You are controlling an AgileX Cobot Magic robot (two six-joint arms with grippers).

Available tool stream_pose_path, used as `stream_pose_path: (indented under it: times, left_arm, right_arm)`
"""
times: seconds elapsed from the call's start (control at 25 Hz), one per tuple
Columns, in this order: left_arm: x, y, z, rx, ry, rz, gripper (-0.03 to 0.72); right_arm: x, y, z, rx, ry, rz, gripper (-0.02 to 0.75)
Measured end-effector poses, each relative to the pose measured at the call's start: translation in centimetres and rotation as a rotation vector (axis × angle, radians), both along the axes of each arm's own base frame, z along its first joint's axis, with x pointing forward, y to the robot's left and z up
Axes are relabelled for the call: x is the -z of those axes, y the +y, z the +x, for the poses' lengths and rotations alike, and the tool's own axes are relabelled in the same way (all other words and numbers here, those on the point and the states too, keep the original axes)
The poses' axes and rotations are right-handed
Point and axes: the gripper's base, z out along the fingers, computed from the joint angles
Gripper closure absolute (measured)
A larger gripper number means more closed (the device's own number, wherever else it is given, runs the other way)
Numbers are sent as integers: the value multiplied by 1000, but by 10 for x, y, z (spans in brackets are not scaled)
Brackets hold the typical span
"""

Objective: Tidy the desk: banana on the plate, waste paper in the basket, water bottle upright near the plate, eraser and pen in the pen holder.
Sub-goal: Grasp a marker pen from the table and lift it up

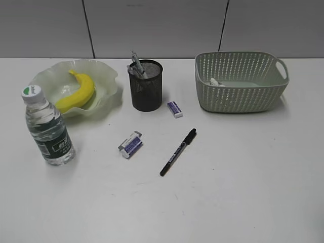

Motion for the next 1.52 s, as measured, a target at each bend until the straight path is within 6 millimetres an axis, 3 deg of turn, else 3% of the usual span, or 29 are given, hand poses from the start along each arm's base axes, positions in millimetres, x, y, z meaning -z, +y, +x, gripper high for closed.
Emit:
stream_pose_path:
  times: [0.12,0.36,0.56,0.68,0.96,1.2,1.52]
  left_arm:
    - [-1,1,-1,13,-62,-12,272]
    - [4,-2,3,30,-81,4,272]
    - [4,-2,3,30,-84,2,272]
    - [4,-2,3,30,-85,2,272]
    - [4,-2,3,30,-85,2,272]
    - [4,-2,3,30,-85,2,272]
    - [4,-2,3,30,-85,2,272]
  right_arm:
    - [-3,32,40,43,121,-33,405]
    - [-3,98,121,323,410,60,263]
    - [33,155,183,490,618,87,239]
    - [63,175,208,597,718,48,239]
    - [124,201,241,762,830,-4,239]
    - [156,214,257,878,877,-7,239]
    - [191,213,259,959,911,-72,255]
